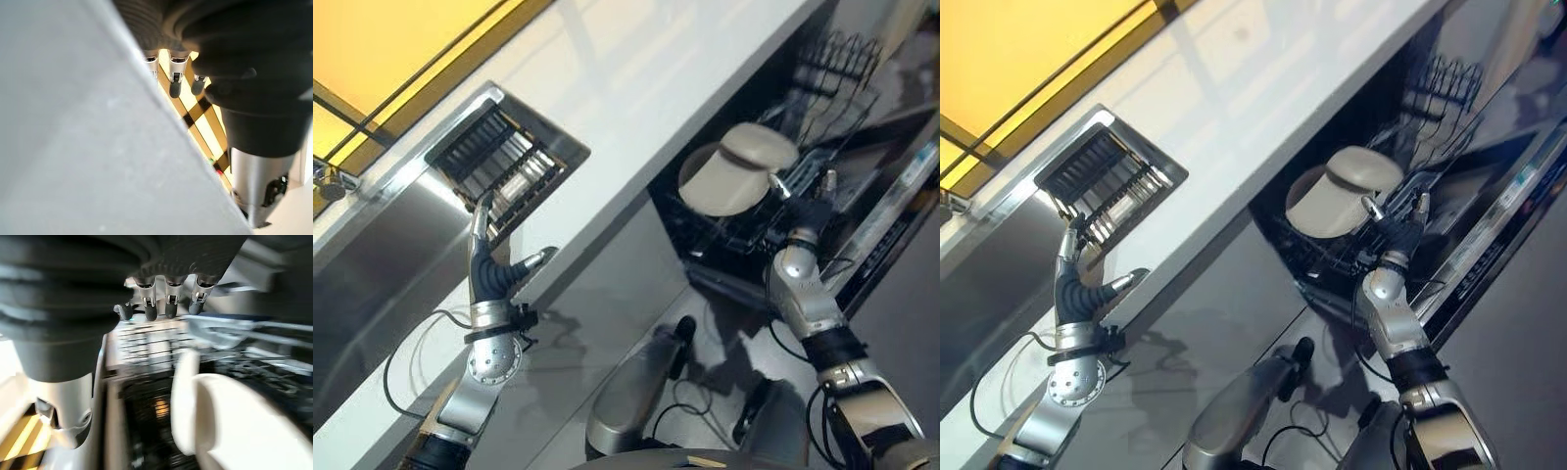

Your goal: Pick up plates and place into dishwasher.

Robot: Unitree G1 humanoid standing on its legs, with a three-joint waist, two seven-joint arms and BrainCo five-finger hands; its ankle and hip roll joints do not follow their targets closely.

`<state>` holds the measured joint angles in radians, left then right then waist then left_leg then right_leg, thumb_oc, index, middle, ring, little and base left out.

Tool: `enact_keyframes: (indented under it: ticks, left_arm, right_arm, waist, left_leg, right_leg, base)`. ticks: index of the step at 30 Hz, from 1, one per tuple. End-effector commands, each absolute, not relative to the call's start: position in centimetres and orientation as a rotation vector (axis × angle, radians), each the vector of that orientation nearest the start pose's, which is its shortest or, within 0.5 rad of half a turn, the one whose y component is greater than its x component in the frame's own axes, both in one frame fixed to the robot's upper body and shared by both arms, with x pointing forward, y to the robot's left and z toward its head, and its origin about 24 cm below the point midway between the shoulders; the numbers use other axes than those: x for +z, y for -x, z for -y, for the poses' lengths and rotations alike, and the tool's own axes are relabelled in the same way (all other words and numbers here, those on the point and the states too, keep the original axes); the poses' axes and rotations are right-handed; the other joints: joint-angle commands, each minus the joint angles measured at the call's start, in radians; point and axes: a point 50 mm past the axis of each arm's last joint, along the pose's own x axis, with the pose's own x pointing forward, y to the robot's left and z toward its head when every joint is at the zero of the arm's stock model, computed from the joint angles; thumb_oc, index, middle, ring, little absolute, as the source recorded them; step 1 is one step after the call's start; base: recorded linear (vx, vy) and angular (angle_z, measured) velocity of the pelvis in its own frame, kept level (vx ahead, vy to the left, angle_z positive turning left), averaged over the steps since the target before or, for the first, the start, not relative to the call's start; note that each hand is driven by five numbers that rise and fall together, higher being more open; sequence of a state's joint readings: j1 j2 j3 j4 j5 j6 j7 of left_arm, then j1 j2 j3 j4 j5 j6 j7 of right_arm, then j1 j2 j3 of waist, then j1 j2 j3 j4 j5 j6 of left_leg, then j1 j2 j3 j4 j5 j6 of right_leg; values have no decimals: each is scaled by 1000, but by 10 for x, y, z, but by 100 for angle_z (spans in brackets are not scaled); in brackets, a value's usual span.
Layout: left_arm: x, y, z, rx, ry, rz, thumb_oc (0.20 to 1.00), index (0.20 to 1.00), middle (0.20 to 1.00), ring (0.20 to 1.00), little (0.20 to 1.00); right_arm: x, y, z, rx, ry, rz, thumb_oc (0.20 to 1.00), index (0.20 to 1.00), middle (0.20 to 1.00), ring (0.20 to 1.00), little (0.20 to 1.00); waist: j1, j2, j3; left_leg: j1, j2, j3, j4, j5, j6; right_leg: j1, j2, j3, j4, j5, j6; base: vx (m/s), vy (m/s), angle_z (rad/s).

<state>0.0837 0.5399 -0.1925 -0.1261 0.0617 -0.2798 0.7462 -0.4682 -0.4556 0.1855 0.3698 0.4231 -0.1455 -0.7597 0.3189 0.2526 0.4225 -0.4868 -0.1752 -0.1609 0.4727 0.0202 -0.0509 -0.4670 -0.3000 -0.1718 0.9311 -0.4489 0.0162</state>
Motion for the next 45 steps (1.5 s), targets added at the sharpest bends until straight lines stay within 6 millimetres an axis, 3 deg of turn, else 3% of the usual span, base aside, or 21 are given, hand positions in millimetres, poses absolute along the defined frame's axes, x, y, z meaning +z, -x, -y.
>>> enact_keyframes:
  ticks: [1,7,16,22,30,36,45]
  left_arm:
    - [73,-224,-220,468,-418,344,1000,1000,1000,1000,1000]
    - [73,-219,-214,472,-387,357,1000,1000,1000,1000,1000]
    - [77,-216,-213,438,-358,353,1000,1000,1000,1000,1000]
    - [78,-213,-219,430,-362,341,1000,1000,1000,1000,1000]
    - [81,-211,-224,428,-395,378,1000,1000,1000,1000,1000]
    - [79,-209,-228,423,-409,368,1000,1000,1000,1000,1000]
    - [76,-201,-242,407,-419,326,1000,1000,1000,1000,1000]
  right_arm:
    - [156,-333,250,-791,-41,338,1000,1000,1000,1000,1000]
    - [165,-332,262,-922,-54,357,1000,1000,1000,1000,1000]
    - [174,-351,253,-698,-31,284,1000,1000,1000,1000,1000]
    - [175,-355,236,-511,5,290,1000,1000,1000,1000,1000]
    - [174,-359,192,-340,-61,289,1000,1000,1000,1000,1000]
    - [190,-366,168,-201,-59,334,1000,1000,1000,1000,1000]
    - [222,-373,153,-60,-40,412,1000,1000,1000,1000,1000]
  waist:
    - [-34,-7,96]
    - [-34,15,97]
    - [-18,33,97]
    - [1,21,96]
    - [62,1,97]
    - [112,5,97]
    - [173,12,82]
  left_leg:
    - [-54,-77,87,56,-35,76]
    - [-101,-84,95,80,-45,96]
    - [-85,-93,70,67,4,87]
    - [-108,-91,65,77,-5,90]
    - [-176,-98,61,111,-31,109]
    - [-190,-117,48,122,-26,110]
    - [-171,-147,31,148,-35,105]
  right_leg:
    - [-71,49,-42,4,119,-49]
    - [-136,60,-25,26,110,-70]
    - [-132,55,-21,21,109,-75]
    - [-162,38,-31,33,114,-65]
    - [-221,-15,-71,62,127,-36]
    - [-226,-59,-106,82,121,-25]
    - [-186,-123,-151,132,86,-21]
  base:
    - [-128,81,-2]
    - [-56,37,4]
    - [7,41,1]
    - [7,19,0]
    - [10,-3,7]
    - [23,28,20]
    - [54,48,18]
